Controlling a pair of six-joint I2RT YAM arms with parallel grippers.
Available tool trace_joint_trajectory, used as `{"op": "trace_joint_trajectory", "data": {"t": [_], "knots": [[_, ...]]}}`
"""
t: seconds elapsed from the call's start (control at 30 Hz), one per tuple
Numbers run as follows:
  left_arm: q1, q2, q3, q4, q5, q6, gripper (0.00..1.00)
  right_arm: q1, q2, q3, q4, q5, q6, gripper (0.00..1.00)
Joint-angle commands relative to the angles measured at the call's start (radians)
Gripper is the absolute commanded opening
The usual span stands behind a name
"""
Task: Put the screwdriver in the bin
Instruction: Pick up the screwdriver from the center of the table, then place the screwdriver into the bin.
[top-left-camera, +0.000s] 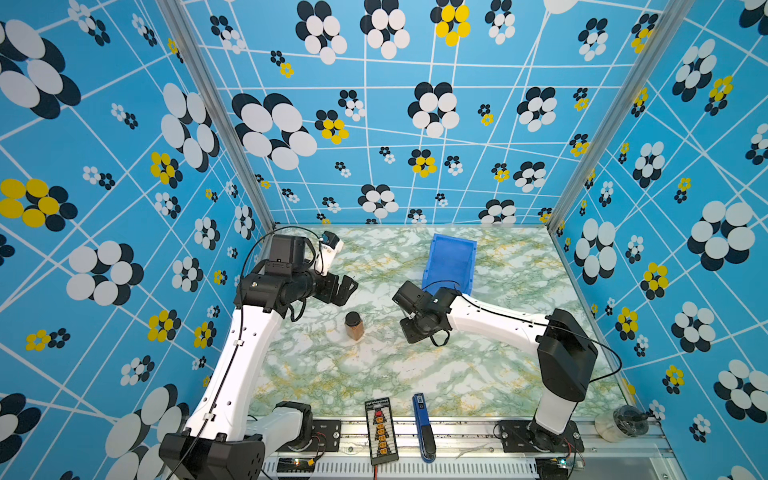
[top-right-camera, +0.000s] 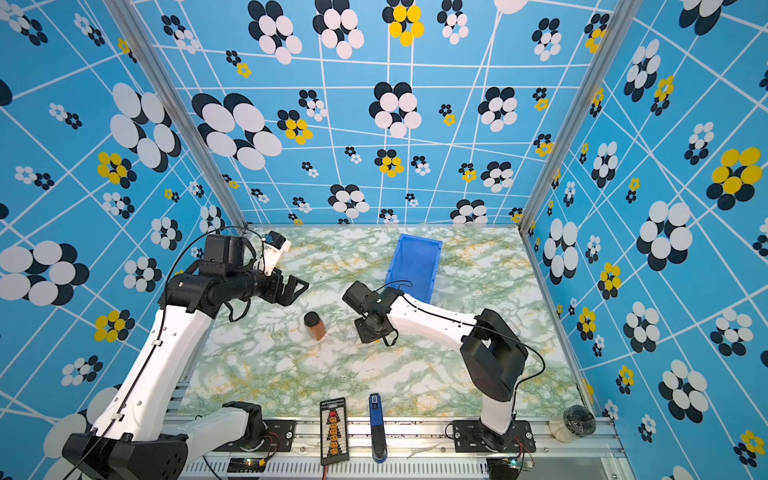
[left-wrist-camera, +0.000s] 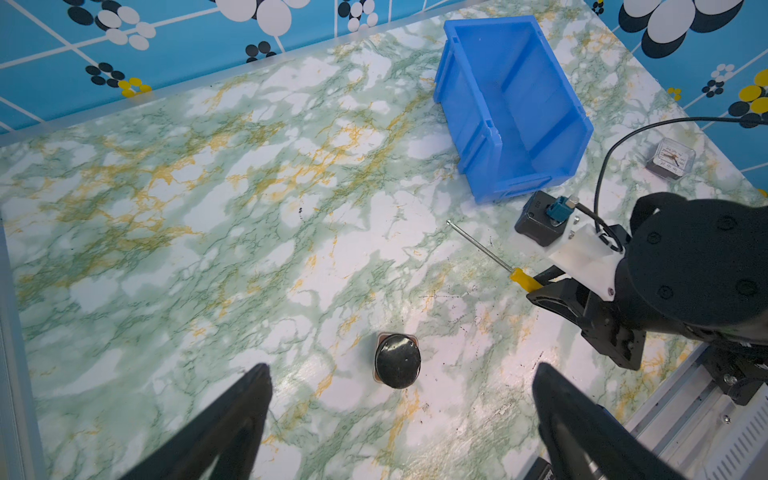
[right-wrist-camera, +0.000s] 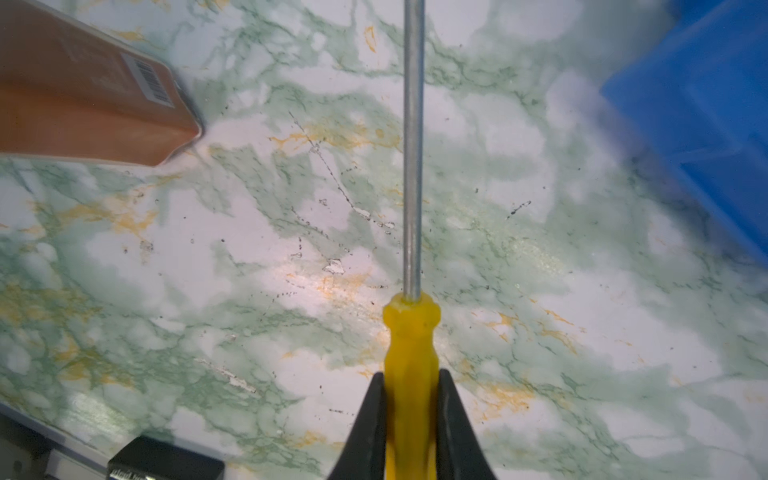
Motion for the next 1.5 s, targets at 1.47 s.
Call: {"op": "trace_joint_trajectory", "data": {"t": [1.47], "knots": [[-0.012, -0.063, 0.029, -0.003, 0.054, -0.010, 0.99, -0.442, 0.210, 0.453, -0.135, 0.092, -0.151, 0.11]]}}
